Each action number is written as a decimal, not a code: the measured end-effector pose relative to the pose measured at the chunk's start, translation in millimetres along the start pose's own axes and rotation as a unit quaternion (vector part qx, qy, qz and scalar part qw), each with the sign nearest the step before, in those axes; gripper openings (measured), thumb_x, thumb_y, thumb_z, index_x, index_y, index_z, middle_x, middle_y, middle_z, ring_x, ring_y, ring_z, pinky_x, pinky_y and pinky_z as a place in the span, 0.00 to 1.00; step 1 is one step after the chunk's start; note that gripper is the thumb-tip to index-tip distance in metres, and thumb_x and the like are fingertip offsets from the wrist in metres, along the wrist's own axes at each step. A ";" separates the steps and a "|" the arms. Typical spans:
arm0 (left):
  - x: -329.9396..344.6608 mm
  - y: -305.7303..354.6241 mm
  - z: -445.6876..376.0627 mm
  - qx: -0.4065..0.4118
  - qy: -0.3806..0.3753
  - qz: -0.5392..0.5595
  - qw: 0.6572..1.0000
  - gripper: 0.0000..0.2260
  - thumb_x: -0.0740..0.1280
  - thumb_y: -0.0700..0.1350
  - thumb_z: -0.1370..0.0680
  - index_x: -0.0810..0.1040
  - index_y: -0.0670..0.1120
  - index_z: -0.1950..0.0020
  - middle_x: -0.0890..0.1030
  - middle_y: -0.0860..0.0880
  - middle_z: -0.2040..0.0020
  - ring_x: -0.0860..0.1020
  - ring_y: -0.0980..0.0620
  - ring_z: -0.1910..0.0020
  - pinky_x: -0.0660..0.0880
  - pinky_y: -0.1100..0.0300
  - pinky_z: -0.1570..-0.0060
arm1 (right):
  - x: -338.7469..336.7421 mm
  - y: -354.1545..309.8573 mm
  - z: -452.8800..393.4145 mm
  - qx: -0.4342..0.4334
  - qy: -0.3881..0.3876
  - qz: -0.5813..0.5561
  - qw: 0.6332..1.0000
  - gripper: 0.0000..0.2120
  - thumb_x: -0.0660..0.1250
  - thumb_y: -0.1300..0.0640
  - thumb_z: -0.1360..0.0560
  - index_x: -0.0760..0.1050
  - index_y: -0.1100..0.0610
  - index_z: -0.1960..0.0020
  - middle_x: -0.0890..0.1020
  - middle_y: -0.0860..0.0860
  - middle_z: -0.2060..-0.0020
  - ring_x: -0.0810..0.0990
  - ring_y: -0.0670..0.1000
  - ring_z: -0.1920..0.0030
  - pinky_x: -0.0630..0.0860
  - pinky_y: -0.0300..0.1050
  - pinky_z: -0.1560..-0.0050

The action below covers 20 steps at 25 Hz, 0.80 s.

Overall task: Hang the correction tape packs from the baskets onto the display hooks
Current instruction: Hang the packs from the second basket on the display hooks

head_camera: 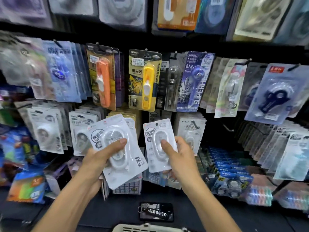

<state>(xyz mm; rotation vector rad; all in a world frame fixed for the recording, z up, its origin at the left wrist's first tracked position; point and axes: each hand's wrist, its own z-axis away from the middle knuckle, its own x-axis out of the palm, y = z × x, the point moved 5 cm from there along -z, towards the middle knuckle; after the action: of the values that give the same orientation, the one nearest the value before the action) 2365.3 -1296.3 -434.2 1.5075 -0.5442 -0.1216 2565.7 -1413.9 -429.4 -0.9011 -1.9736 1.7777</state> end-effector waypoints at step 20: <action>10.8 -11.1 3.0 0.012 -0.043 0.002 0.999 0.34 0.83 0.54 0.45 0.82 0.50 0.40 0.88 0.47 0.48 0.87 0.45 0.49 0.81 0.46 0.45 | 20.3 13.8 16.6 0.035 0.007 -0.047 0.998 0.23 0.71 0.49 0.22 0.66 0.34 0.32 0.78 0.34 0.42 0.81 0.42 0.48 0.81 0.47 0.47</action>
<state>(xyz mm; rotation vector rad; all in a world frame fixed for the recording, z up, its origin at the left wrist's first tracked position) 2376.4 -1304.3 -442.1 1.5304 -0.6185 -0.1779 2543.3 -1413.1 -448.8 -0.7826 -1.9010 1.7705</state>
